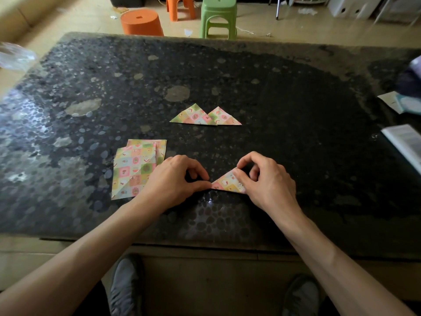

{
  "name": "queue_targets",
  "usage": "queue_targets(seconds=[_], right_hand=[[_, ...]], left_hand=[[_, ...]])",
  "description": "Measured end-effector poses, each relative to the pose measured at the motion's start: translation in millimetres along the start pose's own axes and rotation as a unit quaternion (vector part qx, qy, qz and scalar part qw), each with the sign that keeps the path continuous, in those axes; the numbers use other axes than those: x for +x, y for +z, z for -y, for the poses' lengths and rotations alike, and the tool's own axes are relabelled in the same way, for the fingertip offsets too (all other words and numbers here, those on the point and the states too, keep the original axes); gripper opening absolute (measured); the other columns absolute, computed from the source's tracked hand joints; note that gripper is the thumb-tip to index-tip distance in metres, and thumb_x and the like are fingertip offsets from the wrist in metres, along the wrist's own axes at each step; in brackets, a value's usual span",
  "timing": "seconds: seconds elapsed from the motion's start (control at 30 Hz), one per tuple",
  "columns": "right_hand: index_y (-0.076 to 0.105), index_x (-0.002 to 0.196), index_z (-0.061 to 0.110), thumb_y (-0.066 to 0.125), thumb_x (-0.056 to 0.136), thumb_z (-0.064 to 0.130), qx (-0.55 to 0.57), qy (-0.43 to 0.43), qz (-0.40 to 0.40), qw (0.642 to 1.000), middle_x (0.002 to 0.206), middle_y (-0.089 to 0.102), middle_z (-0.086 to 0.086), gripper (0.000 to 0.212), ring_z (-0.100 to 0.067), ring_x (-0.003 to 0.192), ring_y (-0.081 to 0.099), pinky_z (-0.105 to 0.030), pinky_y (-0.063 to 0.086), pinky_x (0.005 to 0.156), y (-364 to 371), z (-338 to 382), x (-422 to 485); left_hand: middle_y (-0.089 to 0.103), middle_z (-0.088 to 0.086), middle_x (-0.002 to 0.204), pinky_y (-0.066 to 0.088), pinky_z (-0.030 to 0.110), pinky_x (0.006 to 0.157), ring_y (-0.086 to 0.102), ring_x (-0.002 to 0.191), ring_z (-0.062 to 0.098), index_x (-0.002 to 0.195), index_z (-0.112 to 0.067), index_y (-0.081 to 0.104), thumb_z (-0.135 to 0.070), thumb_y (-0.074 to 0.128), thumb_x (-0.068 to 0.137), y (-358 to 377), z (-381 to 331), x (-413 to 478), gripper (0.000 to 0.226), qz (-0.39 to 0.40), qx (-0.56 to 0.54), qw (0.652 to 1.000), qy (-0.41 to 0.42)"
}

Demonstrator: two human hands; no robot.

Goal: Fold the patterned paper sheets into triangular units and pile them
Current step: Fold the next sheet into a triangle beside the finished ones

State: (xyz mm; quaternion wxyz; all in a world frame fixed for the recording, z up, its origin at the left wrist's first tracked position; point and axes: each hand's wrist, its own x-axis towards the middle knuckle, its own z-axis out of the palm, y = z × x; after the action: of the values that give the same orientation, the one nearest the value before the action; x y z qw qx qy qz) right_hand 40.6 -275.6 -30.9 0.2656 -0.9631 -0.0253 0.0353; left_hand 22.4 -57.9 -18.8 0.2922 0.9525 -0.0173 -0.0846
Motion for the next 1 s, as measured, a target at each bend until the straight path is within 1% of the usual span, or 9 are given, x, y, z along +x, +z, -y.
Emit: queue_targets(seconds=[0.13, 0.2, 0.37, 0.7, 0.83, 1.0], right_hand=[[0.059, 0.105, 0.038, 0.068, 0.096, 0.047, 0.001, -0.001, -0.001, 1.000, 0.076, 0.058, 0.013, 0.016, -0.003, 0.070, 0.057, -0.024, 0.043, 0.060, 0.3, 0.0, -0.1], [0.059, 0.105, 0.039, 0.068, 0.096, 0.047, 0.003, 0.001, 0.001, 1.000, 0.076, 0.058, 0.013, 0.016, -0.003, 0.070, 0.057, -0.024, 0.043, 0.060, 0.1, 0.2, 0.1], [0.060, 0.106, 0.037, 0.068, 0.096, 0.047, 0.005, 0.001, -0.002, 1.000, 0.074, 0.058, 0.012, 0.016, -0.003, 0.070, 0.057, -0.023, 0.040, 0.058, 0.2, -0.3, -0.3], [0.060, 0.105, 0.038, 0.069, 0.096, 0.046, 0.005, 0.003, -0.004, 1.000, 0.074, 0.058, 0.012, 0.015, -0.003, 0.070, 0.057, -0.024, 0.041, 0.058, 0.2, 0.0, 0.1], [0.059, 0.104, 0.039, 0.069, 0.095, 0.046, 0.004, 0.002, -0.010, 1.000, 0.073, 0.058, 0.013, 0.015, -0.002, 0.069, 0.057, -0.024, 0.043, 0.059, 0.8, -0.2, -0.4], [0.059, 0.103, 0.039, 0.069, 0.095, 0.047, 0.003, 0.001, -0.010, 1.000, 0.073, 0.058, 0.013, 0.015, -0.001, 0.068, 0.057, -0.023, 0.042, 0.058, 0.5, -0.4, -0.5]], left_hand=[[0.060, -0.015, 0.083, 0.049, 0.027, 0.065, 0.056, 0.078, 0.002, 0.081, -0.041, 0.072, -0.051, 0.081, 0.080, 1.8, -1.0, 0.7, 0.013, -0.010, 0.012, 1.000, 0.003], [0.060, -0.015, 0.082, 0.049, 0.027, 0.065, 0.056, 0.077, 0.001, 0.081, -0.040, 0.073, -0.051, 0.082, 0.079, 1.5, -1.2, 1.6, 0.014, -0.008, 0.014, 1.000, -0.001], [0.061, -0.015, 0.080, 0.049, 0.028, 0.066, 0.055, 0.076, 0.001, 0.078, -0.040, 0.074, -0.049, 0.084, 0.078, 2.3, -0.7, 3.3, 0.014, -0.006, 0.012, 1.000, -0.010], [0.063, -0.015, 0.082, 0.054, 0.030, 0.067, 0.059, 0.076, 0.002, 0.077, -0.039, 0.077, -0.049, 0.085, 0.076, 2.9, 0.4, 6.5, 0.013, 0.001, 0.015, 1.000, -0.025], [0.063, -0.014, 0.081, 0.055, 0.031, 0.068, 0.060, 0.075, 0.002, 0.076, -0.039, 0.077, -0.048, 0.086, 0.075, 2.8, -0.3, 8.5, 0.013, 0.009, 0.012, 0.999, -0.034], [0.063, -0.015, 0.080, 0.047, 0.025, 0.062, 0.058, 0.073, 0.001, 0.071, -0.044, 0.072, -0.048, 0.086, 0.076, 1.3, -1.8, 9.7, 0.015, 0.021, 0.016, 0.999, -0.032]])
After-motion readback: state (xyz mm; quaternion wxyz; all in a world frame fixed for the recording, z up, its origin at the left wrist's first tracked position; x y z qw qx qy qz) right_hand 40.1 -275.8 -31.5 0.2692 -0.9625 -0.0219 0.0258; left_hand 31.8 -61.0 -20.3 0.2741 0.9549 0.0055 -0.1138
